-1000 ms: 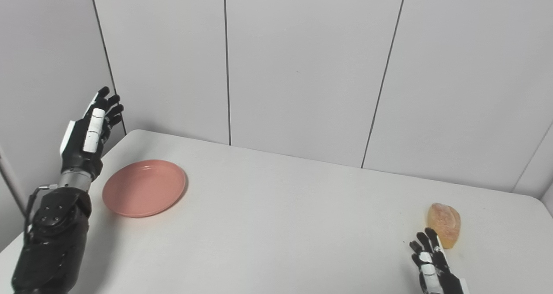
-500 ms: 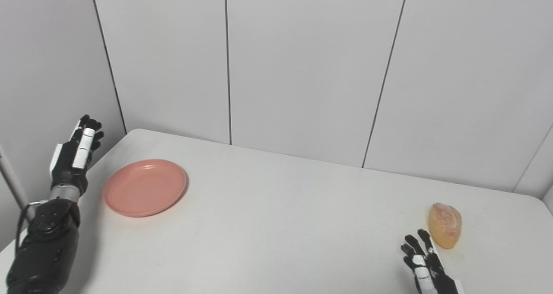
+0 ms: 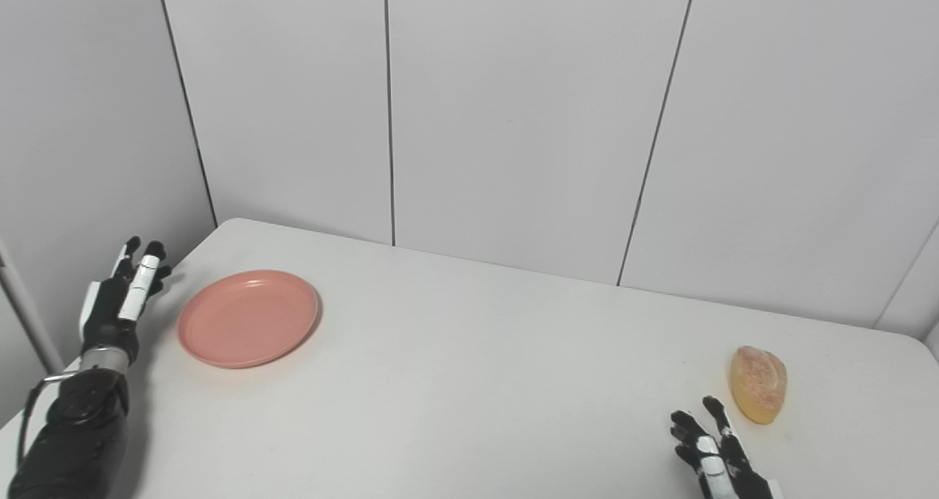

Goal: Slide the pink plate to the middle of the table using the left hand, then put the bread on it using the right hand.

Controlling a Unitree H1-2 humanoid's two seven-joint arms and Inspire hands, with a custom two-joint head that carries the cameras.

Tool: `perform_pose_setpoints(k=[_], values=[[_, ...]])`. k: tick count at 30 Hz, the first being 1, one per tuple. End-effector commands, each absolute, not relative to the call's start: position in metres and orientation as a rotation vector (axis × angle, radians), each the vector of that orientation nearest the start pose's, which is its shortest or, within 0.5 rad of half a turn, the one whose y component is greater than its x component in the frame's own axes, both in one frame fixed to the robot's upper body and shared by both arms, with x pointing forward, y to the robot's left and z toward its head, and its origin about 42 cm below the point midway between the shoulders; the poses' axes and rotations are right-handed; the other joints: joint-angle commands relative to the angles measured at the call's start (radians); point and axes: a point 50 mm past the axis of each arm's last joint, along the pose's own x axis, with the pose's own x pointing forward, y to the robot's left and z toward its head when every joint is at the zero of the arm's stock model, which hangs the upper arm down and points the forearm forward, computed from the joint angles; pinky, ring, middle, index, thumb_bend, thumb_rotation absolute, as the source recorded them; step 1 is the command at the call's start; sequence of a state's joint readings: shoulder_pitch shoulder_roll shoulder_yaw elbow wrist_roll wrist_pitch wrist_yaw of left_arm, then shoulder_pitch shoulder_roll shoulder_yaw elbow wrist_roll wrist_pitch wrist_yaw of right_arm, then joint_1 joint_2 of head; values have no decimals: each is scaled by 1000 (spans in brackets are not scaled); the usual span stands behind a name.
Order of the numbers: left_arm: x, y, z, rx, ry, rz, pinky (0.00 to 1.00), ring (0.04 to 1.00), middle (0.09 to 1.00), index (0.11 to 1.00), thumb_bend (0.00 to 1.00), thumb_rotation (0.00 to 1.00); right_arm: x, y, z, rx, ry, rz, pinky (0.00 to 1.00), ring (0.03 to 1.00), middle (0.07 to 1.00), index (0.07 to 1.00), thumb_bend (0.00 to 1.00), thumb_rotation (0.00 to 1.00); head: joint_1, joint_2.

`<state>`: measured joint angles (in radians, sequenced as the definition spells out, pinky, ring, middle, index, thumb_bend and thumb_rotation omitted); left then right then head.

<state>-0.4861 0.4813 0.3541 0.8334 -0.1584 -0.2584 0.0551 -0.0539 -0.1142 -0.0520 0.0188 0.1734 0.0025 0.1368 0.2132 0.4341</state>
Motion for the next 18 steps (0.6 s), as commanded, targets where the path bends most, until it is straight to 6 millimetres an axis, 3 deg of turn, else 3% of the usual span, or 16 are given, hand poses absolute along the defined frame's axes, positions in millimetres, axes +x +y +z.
perform_pose_setpoints(k=[1, 8, 18], values=[[418, 485, 175, 117, -165, 492, 914, 883, 914, 983, 836, 843, 291, -254, 95, 58, 16, 94, 860, 839, 814, 955, 734, 824, 0, 1], [419, 479, 167, 139, -155, 464, 900, 888, 910, 991, 768, 845, 291, -251, 96, 44, 16, 99, 834, 823, 803, 949, 751, 857, -13, 5], [427, 458, 156, 112, -126, 416, 901, 891, 927, 977, 854, 812, 290, -248, 99, 45, 16, 101, 807, 801, 788, 941, 751, 865, -26, 15]])
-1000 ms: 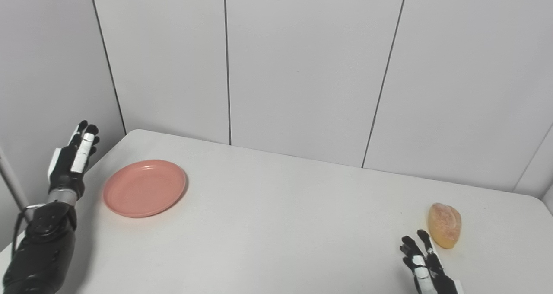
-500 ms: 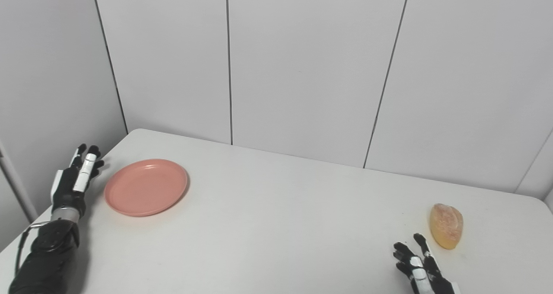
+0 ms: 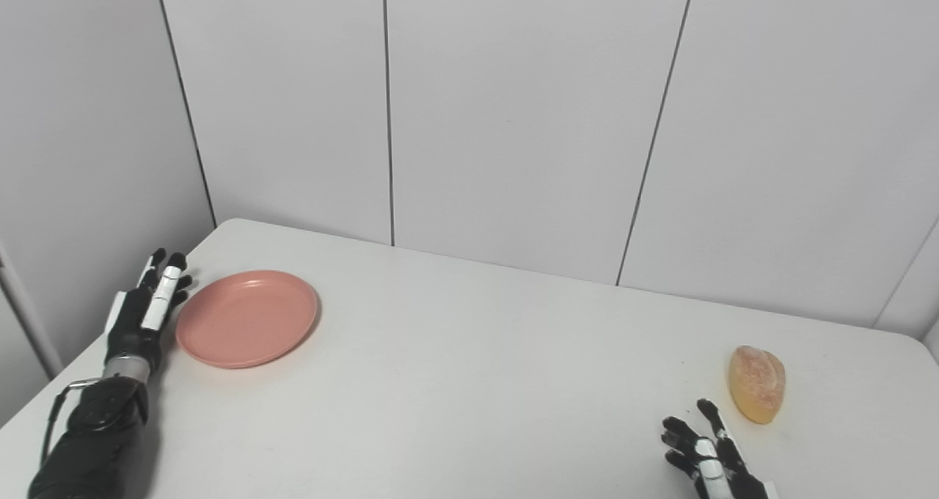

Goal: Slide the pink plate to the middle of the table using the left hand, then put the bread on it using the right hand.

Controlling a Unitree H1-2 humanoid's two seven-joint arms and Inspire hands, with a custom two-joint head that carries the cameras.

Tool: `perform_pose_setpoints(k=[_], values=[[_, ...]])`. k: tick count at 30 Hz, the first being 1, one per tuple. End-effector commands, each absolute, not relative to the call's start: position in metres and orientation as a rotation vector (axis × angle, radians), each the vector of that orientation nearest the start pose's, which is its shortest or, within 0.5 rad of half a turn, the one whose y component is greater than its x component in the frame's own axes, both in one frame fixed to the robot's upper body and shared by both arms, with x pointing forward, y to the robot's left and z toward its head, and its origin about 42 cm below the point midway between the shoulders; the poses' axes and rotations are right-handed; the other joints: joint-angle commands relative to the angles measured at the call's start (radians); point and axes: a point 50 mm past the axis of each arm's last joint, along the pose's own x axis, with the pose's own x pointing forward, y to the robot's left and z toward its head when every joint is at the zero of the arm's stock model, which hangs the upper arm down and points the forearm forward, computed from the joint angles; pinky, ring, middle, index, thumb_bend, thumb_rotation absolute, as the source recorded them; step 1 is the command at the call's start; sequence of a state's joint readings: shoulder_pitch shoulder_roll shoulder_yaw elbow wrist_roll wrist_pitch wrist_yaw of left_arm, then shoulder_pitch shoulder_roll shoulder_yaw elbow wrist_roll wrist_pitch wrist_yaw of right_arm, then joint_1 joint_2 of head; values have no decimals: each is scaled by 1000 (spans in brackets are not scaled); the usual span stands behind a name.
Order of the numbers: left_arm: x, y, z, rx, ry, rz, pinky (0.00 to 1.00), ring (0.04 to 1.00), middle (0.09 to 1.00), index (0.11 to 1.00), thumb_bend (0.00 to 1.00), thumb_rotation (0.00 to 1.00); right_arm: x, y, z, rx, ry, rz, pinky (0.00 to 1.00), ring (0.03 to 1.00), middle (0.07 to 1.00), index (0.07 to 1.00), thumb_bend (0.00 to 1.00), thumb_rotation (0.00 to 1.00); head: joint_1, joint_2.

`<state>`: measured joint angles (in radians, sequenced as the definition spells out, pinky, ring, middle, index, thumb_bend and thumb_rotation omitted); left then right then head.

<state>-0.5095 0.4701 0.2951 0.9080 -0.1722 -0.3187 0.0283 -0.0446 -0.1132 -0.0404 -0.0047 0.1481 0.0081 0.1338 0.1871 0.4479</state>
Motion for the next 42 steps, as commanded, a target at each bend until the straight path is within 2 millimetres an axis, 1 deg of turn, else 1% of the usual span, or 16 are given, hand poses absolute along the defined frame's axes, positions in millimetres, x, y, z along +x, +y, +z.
perform_pose_setpoints(k=[1, 2, 4, 6, 8, 11, 13, 15, 22, 27, 32, 34, 37, 38, 42], values=[[429, 456, 155, 84, -125, 412, 909, 898, 929, 970, 854, 782, 290, -248, 99, 46, 15, 102, 806, 799, 786, 941, 750, 868, 0, 1], [430, 454, 155, 82, -120, 409, 913, 902, 931, 976, 842, 783, 290, -247, 99, 46, 16, 102, 807, 800, 786, 941, 751, 868, -1, 3], [433, 450, 154, 110, -108, 399, 909, 901, 932, 995, 829, 841, 290, -247, 99, 48, 17, 103, 809, 798, 783, 941, 761, 868, -2, 4], [436, 448, 152, 123, -102, 394, 907, 901, 933, 999, 826, 856, 290, -246, 100, 51, 16, 104, 810, 797, 782, 940, 763, 868, -5, 5], [438, 446, 151, 121, -94, 400, 908, 902, 933, 998, 791, 854, 290, -246, 100, 52, 14, 104, 807, 792, 777, 938, 762, 864, -7, 6], [441, 444, 149, 131, -76, 416, 888, 879, 915, 978, 755, 847, 290, -245, 101, 49, 12, 105, 807, 790, 774, 940, 762, 866, -9, 9], [441, 443, 149, 131, -70, 411, 883, 873, 904, 985, 778, 856, 290, -245, 101, 49, 11, 107, 808, 787, 770, 939, 766, 865, -11, 12], [441, 442, 149, 128, -69, 396, 898, 878, 908, 996, 803, 854, 289, -244, 102, 47, 13, 107, 807, 787, 769, 939, 784, 867, -12, 13], [441, 434, 147, 147, -78, 351, 863, 862, 906, 1000, 791, 900, 290, -244, 102, 35, 14, 107, 807, 791, 773, 940, 774, 872, -14, 16], [444, 424, 146, 83, -85, 315, 891, 876, 922, 1000, 834, 852, 290, -243, 102, 38, 15, 109, 811, 795, 778, 943, 771, 871, -16, 20], [446, 414, 143, 50, -96, 276, 879, 882, 924, 1000, 847, 837, 289, -241, 103, 43, 17, 110, 802, 789, 772, 940, 784, 863, -22, 26], [447, 410, 141, 27, -100, 256, 905, 888, 935, 1000, 869, 814, 289, -240, 104, 44, 18, 111, 803, 791, 773, 940, 773, 860, -24, 29], [447, 406, 138, 37, -107, 239, 912, 896, 941, 1000, 894, 827, 288, -239, 105, 46, 21, 111, 802, 791, 774, 940, 763, 860, -27, 33], [447, 405, 137, 43, -112, 239, 882, 875, 924, 1000, 888, 827, 288, -238, 106, 47, 21, 111, 802, 790, 773, 940, 761, 856, -27, 33], [448, 398, 133, 35, -123, 233, 857, 857, 912, 1000, 901, 813, 289, -239, 106, 46, 20, 116, 794, 788, 774, 941, 767, 859, -29, 36]])
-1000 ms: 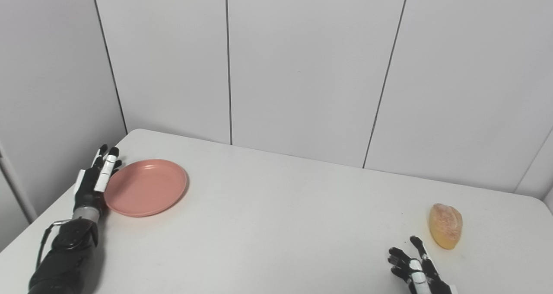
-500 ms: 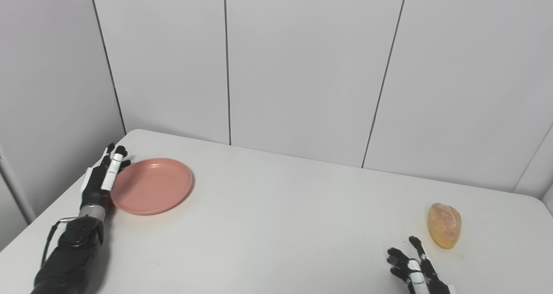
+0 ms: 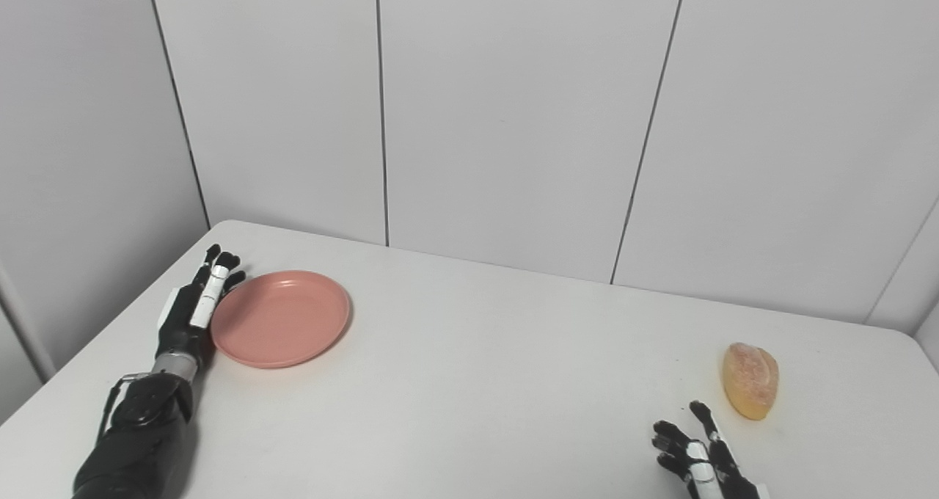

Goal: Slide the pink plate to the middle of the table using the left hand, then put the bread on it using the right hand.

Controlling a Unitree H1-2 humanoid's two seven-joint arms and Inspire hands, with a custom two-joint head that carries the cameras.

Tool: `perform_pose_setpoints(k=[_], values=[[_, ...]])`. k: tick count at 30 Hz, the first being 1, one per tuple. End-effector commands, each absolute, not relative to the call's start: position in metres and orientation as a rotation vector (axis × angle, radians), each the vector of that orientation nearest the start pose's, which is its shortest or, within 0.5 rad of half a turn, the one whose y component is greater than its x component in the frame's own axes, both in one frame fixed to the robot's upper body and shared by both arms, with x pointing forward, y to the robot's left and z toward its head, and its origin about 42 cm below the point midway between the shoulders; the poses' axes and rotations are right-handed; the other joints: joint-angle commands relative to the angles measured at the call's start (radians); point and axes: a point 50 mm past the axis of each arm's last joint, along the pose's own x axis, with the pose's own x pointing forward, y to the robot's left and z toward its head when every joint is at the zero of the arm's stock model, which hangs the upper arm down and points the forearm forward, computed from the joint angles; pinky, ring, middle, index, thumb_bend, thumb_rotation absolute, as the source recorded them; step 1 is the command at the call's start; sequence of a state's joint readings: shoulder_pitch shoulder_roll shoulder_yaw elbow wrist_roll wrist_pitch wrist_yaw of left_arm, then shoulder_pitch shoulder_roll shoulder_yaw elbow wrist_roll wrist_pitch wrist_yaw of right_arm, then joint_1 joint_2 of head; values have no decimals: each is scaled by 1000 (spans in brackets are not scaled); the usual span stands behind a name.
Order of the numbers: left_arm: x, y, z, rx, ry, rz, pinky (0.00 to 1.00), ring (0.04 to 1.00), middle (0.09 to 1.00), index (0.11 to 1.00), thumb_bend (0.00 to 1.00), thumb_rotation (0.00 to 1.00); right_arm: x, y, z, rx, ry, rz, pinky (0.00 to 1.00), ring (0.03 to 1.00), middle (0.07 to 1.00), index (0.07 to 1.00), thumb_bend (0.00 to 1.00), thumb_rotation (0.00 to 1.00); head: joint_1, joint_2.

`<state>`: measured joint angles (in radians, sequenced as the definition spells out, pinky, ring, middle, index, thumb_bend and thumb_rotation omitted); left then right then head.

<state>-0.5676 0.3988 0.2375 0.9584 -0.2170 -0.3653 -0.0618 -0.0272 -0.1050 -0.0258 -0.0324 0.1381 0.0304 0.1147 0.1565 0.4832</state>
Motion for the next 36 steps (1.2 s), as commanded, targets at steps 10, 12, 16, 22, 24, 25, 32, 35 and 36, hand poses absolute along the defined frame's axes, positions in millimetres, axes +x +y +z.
perform_pose_setpoints(k=[10, 12, 16, 22, 24, 25, 32, 35, 36], values=[[451, 372, 127, -30, -112, 195, 844, 854, 909, 995, 833, 773, 289, -237, 108, 47, 20, 117, 784, 785, 769, 941, 757, 855, -2, 9], [452, 368, 126, -16, -109, 186, 901, 850, 912, 999, 823, 795, 289, -238, 108, 46, 20, 118, 785, 785, 769, 942, 755, 857, -2, 10], [453, 359, 122, -34, -111, 173, 862, 825, 896, 990, 833, 779, 289, -237, 108, 47, 21, 118, 785, 785, 770, 942, 750, 856, -2, 13], [456, 340, 118, -23, -101, 125, 821, 795, 897, 986, 821, 770, 289, -235, 110, 50, 21, 121, 782, 787, 773, 939, 740, 849, -7, 15], [457, 333, 116, -6, -97, 108, 872, 802, 897, 987, 831, 784, 289, -235, 110, 49, 21, 121, 787, 791, 775, 941, 734, 849, -8, 14], [458, 329, 116, -6, -97, 95, 870, 807, 899, 991, 831, 797, 289, -235, 110, 46, 20, 121, 784, 789, 775, 941, 735, 850, -8, 14], [459, 306, 111, -62, -79, 32, 867, 823, 920, 1000, 830, 779, 289, -235, 110, 44, 19, 123, 773, 776, 765, 935, 750, 861, -8, 17], [457, 297, 109, -64, -71, 2, 848, 828, 918, 1000, 851, 765, 289, -235, 111, 46, 20, 123, 769, 774, 764, 933, 761, 859, -11, 20], [457, 293, 107, -58, -66, -7, 844, 827, 918, 1000, 851, 764, 289, -235, 111, 48, 20, 122, 768, 774, 764, 933, 761, 859, -10, 22]])
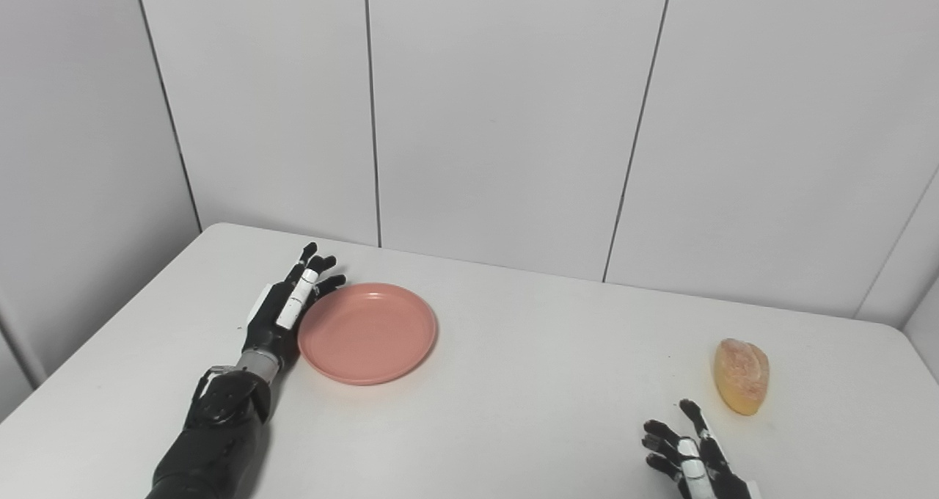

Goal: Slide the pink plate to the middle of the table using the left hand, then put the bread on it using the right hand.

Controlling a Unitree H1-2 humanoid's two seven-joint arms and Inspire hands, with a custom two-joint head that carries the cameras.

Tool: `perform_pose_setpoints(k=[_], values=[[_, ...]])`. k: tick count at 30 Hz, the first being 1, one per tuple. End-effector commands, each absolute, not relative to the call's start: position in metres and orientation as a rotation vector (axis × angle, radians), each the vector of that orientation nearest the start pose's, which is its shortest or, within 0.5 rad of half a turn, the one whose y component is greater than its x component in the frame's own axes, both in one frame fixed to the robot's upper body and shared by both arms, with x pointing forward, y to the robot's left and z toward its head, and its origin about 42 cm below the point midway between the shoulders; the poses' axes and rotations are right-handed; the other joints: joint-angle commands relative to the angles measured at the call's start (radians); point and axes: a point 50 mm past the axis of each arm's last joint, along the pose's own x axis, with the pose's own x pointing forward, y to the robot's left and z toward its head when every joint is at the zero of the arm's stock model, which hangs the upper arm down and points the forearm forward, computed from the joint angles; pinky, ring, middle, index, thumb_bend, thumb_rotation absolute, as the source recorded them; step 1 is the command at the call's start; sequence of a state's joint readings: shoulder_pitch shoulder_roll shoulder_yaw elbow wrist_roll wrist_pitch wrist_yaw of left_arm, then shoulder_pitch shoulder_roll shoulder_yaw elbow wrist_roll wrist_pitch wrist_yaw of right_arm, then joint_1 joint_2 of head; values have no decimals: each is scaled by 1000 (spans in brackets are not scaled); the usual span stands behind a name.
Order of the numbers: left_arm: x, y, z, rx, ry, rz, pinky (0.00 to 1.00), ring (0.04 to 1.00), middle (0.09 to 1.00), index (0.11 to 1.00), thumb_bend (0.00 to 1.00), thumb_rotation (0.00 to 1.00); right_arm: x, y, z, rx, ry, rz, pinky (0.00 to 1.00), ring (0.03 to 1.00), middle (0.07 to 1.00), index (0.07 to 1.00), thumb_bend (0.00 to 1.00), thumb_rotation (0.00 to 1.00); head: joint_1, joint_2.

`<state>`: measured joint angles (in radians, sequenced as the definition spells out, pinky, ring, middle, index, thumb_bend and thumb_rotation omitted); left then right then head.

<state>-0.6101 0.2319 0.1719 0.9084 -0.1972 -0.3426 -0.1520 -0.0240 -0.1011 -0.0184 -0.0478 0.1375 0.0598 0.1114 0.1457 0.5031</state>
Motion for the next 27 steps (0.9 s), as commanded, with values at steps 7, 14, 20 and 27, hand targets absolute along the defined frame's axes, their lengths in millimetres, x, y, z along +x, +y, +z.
perform_pose_setpoints(k=[7, 14, 20, 27], values=[[456, 272, 99, -54, -44, -60, 887, 823, 917, 1000, 852, 759, 289, -234, 112, 43, 21, 120, 762, 772, 764, 933, 757, 860, -7, 5], [458, 252, 98, -67, -36, -98, 873, 824, 927, 1000, 827, 760, 290, -231, 112, 53, 23, 123, 762, 771, 763, 938, 748, 847, -14, 7], [457, 232, 96, -120, -31, -112, 883, 814, 921, 1000, 838, 742, 290, -228, 113, 52, 22, 120, 751, 763, 759, 936, 747, 846, -27, 15], [453, 210, 92, -118, -33, -137, 849, 806, 921, 1000, 817, 803, 291, -223, 116, 62, 21, 118, 736, 755, 754, 927, 706, 834, -50, 25]])
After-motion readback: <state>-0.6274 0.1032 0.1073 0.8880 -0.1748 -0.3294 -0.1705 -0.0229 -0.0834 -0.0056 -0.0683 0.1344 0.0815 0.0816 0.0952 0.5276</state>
